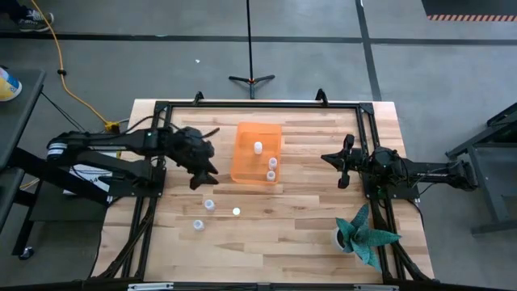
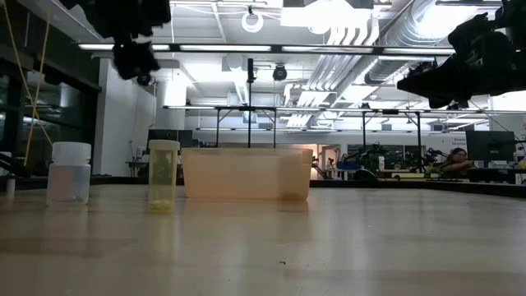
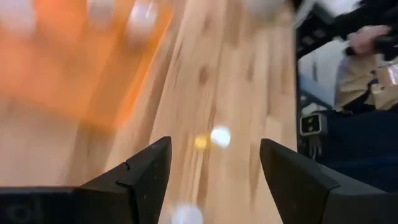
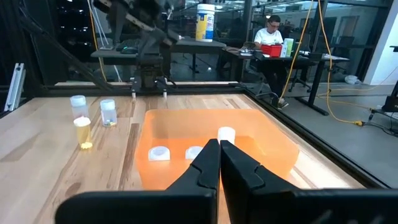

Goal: Pick and place pill bottles into a basket
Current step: Put the transparent medicine bottle into the yellow bin

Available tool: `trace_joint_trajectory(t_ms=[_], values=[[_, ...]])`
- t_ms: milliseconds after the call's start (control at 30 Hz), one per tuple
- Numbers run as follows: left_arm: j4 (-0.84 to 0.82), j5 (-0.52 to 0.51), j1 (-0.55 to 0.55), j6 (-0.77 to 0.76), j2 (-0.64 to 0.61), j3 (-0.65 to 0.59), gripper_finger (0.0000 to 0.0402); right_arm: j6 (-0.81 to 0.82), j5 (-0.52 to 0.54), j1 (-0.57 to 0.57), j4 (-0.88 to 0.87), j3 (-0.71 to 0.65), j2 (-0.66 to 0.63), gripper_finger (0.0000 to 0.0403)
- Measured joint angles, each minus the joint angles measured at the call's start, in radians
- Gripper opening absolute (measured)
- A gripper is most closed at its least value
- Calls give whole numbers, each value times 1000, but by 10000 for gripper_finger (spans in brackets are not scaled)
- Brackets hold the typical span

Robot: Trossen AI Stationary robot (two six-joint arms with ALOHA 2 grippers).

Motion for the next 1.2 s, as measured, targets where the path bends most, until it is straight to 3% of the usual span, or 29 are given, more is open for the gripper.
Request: trace_joint_trajectory(t_ms=[267,433,533,733,933,1200], values=[[-231,-6,-40,-266,116,50,278,-18,0,0,-17,0,0,6],[-286,-54,-149,-399,162,67,278,-19,0,0,-27,0,0,3],[-288,-144,-233,-427,188,83,278,-19,0,0,-29,0,0,1],[-279,-329,-373,-415,236,99,278,-19,0,0,-41,0,0,4],[-251,-365,-455,-403,295,99,278,-19,0,0,-50,0,0,3],[-208,-515,-517,-166,381,99,278,-37,0,0,-66,0,0,3]])
